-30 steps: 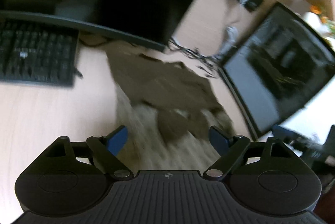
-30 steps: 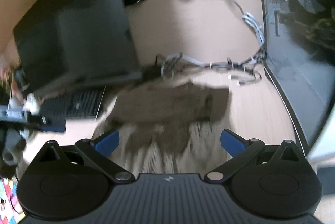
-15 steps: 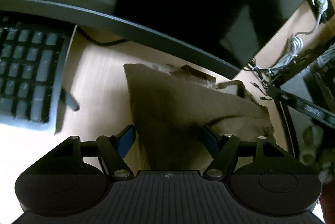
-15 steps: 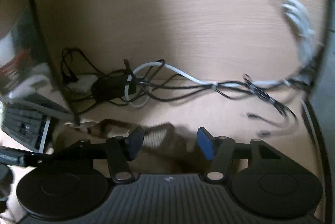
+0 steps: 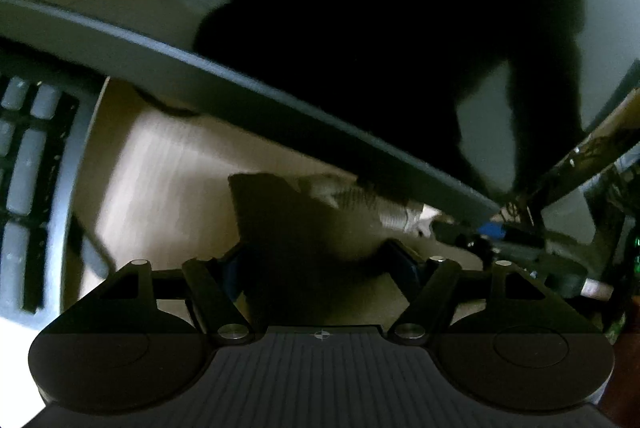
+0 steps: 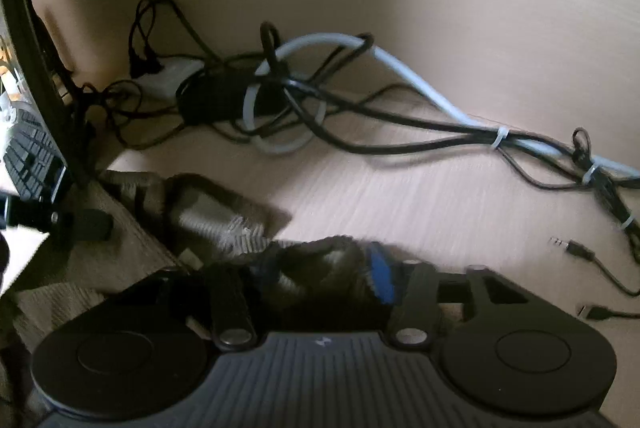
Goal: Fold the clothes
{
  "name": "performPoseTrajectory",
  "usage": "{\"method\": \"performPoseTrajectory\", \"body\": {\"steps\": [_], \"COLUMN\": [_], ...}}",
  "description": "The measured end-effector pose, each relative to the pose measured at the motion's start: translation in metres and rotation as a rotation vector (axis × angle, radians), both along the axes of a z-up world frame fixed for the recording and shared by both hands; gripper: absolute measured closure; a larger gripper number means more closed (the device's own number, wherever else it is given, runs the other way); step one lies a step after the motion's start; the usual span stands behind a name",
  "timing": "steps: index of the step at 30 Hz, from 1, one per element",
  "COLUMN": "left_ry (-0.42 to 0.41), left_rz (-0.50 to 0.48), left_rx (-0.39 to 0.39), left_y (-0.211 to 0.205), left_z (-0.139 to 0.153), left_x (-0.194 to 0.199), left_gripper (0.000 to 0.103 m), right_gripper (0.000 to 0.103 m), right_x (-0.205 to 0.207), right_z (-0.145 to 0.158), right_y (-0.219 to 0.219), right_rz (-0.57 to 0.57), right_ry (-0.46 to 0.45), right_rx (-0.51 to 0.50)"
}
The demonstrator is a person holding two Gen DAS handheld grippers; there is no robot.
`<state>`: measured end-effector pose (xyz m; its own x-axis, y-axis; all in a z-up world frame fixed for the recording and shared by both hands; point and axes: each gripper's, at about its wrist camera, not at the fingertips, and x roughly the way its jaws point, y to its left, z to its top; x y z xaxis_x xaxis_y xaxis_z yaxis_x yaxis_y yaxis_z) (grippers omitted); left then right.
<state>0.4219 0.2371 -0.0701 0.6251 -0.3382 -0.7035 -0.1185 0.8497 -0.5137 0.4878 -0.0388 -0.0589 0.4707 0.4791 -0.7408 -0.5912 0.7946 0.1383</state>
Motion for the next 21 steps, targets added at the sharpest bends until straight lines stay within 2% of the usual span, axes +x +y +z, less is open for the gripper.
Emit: {"method": "performPoseTrajectory", "body": {"steps": [1, 3, 7, 14, 19, 21], "left_ry": [-0.003, -0.011, -0.072, -0.154, -0.197, -0.196], "left_rz": [-0.009, -0.037, -0.105, -0.184, -0.246, -0.270], "left_rx": [0.003, 0.029, 0.074, 0.106, 0.100, 0.105], "left_y": [-0.002, -0.007, -0.015, -0.022, -0.014, -0.017], "left_z": [0.000, 0.000, 0.019, 0.065, 0.088, 0.088], "left_x": [0.001, 0.000, -0.013, -0.069, -0.123, -0.142], "left_gripper": [0.056, 0.088, 0.092, 0.094, 0.095, 0.095], "right_gripper": [0.095, 0.097, 0.098, 0.098, 0.098, 0.098], "right_x": [-0.001, -0.011, -0.046, -0.122, -0.177, -0.198], "right_z": [0.001, 0.009, 0.038, 0.081, 0.090, 0.087], "right_y": [0.001, 0.000, -0.010, -0.043, -0.052, -0.055], "right_rz": [0.002, 0.013, 0.031, 0.004, -0.001, -0.001], "right_ry": [0.007, -0.023, -0.082, -0.122, -0.109, -0.092], "right_rx": [0.002, 0.007, 0.051, 0.116, 0.115, 0.105]}}
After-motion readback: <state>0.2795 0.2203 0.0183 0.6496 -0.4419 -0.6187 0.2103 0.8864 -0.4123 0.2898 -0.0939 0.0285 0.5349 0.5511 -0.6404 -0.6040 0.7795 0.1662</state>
